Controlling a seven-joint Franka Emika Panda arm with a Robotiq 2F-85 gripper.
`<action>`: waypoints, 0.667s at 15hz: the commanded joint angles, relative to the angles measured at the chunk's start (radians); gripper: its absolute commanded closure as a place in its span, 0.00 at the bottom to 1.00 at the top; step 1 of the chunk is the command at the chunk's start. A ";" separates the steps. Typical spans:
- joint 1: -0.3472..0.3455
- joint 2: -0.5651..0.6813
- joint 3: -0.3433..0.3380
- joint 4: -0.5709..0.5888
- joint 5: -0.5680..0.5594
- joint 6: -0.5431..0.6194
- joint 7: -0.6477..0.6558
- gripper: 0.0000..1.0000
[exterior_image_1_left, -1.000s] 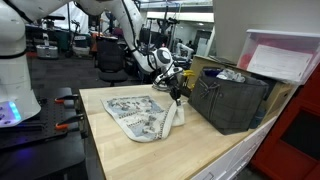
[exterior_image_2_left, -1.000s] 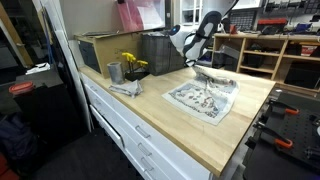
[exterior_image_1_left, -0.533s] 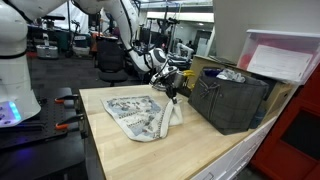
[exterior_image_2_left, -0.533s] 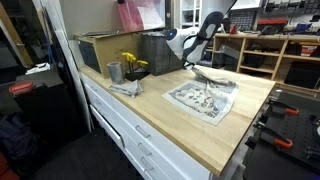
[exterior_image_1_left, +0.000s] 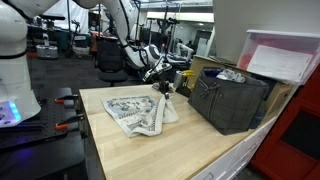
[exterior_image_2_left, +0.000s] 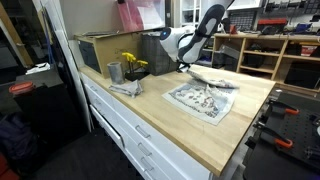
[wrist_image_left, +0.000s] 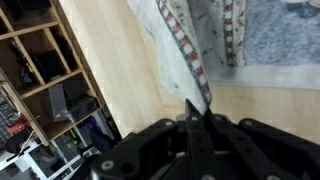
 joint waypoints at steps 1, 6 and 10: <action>-0.065 -0.067 0.121 -0.016 0.048 -0.074 -0.064 0.99; -0.128 -0.067 0.230 0.028 0.208 -0.158 -0.173 0.99; -0.140 -0.063 0.267 0.069 0.322 -0.220 -0.223 0.99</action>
